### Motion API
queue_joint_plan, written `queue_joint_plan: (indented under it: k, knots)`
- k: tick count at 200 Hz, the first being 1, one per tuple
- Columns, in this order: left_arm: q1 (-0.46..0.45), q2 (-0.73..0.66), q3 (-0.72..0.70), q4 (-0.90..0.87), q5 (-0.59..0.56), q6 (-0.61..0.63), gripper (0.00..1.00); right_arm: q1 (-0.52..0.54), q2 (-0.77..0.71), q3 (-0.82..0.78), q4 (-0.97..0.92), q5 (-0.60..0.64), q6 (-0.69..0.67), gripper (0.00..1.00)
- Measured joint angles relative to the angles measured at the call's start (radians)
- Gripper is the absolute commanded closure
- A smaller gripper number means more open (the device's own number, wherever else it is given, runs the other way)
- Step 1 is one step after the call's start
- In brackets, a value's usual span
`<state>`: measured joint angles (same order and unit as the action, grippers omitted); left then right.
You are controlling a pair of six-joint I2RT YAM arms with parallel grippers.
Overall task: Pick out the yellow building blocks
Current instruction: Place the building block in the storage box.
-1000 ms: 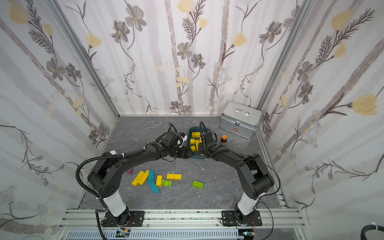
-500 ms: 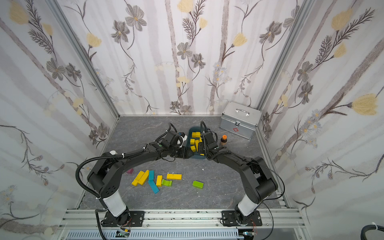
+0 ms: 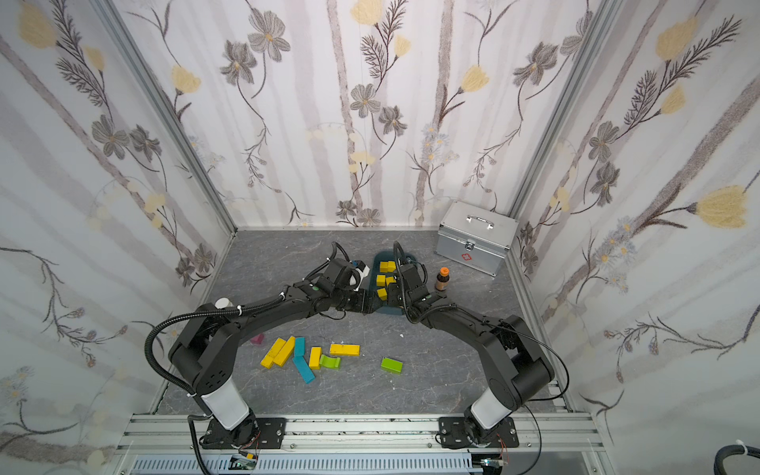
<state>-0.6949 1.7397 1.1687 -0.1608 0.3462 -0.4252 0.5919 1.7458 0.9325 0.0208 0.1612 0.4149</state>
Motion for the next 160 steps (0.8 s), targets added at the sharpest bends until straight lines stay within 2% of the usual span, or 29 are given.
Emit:
queue_joint_plan:
  k: [91,160]
  knots:
    - [0.0,-0.061,-0.029,-0.001,-0.03,0.011,0.24,0.037,-0.039,-0.006,0.003,0.015,-0.026,0.62]
    - [0.0,-0.146,-0.109,-0.001,-0.068,0.018,0.24,0.09,-0.045,-0.005,0.005,0.015,-0.05,0.62]
